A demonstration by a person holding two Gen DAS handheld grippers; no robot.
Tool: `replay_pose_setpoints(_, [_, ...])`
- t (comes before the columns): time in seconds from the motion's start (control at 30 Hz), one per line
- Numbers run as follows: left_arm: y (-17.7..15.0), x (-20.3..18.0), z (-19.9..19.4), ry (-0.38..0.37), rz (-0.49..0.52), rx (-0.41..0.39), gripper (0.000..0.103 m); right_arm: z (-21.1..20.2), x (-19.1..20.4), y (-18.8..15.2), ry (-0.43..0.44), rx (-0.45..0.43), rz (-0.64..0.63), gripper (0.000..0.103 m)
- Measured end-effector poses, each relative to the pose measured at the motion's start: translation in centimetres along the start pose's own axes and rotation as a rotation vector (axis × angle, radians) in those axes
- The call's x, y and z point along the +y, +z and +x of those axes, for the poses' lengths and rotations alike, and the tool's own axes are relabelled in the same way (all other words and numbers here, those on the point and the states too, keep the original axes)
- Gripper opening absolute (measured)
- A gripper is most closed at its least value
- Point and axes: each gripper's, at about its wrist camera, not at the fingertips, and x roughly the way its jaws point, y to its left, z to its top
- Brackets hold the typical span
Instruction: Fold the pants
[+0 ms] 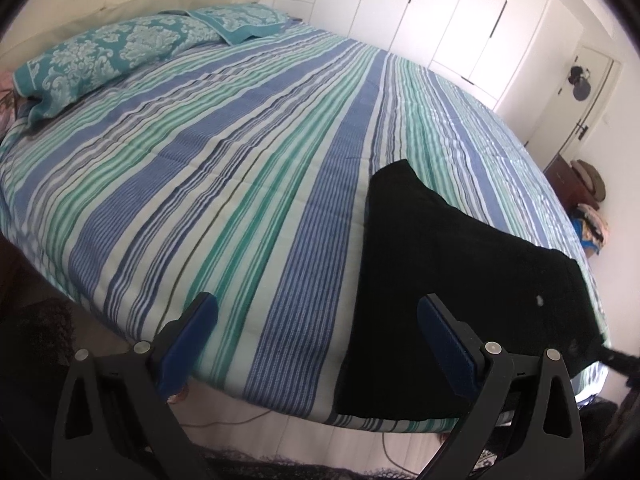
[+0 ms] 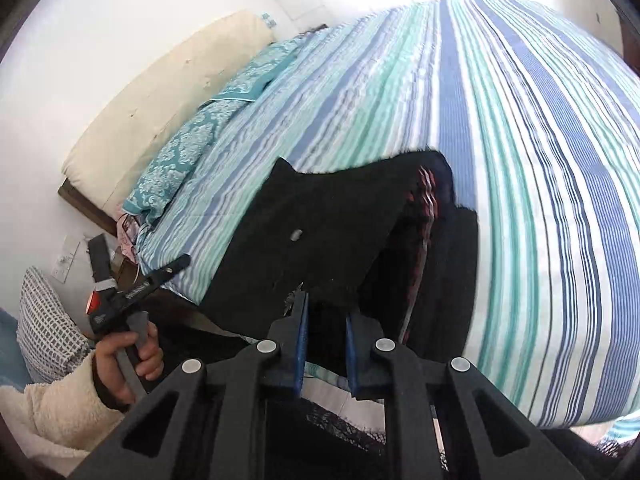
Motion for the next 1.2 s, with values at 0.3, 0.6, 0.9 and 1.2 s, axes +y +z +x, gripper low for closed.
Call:
replay_pose_setpoints(0.3, [-0.8,-3.3,-0.9,-0.031,0.157,-0.032,0.100,1.4,-4.4,-2.9,0.054,-0.020,0.155,0.014])
replay_pose_setpoints(0.6, [-3.7,-8.7,1.9,-0.062,0.423,0.063,0.100,3.5,-6.5,-4.3,0.017,0.039,0.239,0.014])
replay_pose_setpoints(0.9, [-5.7,-10.8,3.5,-0.023,0.543,0.113,0.100,-0.7,-0.1,-1.8,-0.303,-0.019,-0.159,0.056])
replay_pose_setpoints(1.2, [-5.9,-10.8,3.3,-0.023,0.546,0.116,0.101,2.8,5.1,4.4,-0.212,-0.203,-0.368,0.077])
